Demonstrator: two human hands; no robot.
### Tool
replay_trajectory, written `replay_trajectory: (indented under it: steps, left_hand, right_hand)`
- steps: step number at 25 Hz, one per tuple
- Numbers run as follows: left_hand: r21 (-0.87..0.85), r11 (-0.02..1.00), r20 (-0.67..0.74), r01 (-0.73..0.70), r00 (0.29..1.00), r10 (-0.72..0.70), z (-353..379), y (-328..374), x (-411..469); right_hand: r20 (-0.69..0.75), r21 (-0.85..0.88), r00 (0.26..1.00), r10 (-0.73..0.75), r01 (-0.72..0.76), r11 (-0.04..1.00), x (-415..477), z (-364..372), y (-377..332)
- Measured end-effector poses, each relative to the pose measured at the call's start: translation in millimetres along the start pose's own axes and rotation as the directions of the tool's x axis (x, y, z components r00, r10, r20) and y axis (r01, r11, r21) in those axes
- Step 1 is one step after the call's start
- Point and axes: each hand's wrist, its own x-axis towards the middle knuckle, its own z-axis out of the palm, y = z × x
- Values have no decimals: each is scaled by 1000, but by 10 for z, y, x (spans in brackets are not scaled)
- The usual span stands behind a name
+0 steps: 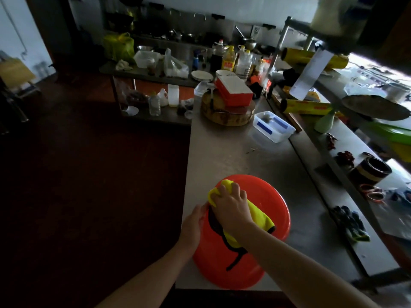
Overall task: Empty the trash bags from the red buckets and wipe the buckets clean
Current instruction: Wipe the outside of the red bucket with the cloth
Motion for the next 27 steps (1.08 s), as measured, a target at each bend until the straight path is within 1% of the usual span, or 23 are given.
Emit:
replay_trajectory:
  steps: [2,5,7,10,12,14,15,17,20,21,24,27]
  left_hand:
    - [41,999,-2,-4,1000,5,-23,-54,6]
    - [126,990,13,-66,998,65,-3,-130,-2]
    - [209,970,30,-121,993,117,40,-178,-22]
    - [331,923,-18,-198,976,216,128,-159,-106]
    - [492,841,-34,-225,960,277,159,-154,-119]
    - [649,728,-20,-221,952,307,194,-158,-94]
    - [710,662,8,-241,942,334,222,-149,-93]
    - [798,524,79,-297,914,398,303,-127,-89]
    - [893,317,152,-320,877,456,307,-189,-25]
    - [905,269,173,-329,863,474,289,-216,-2]
    - [914,217,191,-342,837,513,267,-249,14]
    - [928,198,182,-315,849,497,316,-222,-21]
  right_hand:
    - [34,56,999,37,-39,998,181,-2,72]
    - [32,147,994,105,-109,983,390,13,228]
    - [59,155,990,131,-139,978,497,30,362]
    - [95,156,979,178,-191,969,616,44,592]
    - [129,173,968,217,-237,956,666,49,753]
    - [158,186,955,252,-280,942,679,71,925]
    - [165,194,949,271,-300,934,668,81,1009]
    - [189,219,935,301,-339,915,612,109,1196]
    - [232,268,911,341,-397,878,453,190,1456]
    - [240,294,904,355,-416,860,387,213,1538]
    - [243,366,892,380,-447,816,163,273,1717]
    - [252,409,882,399,-470,782,-35,298,1791]
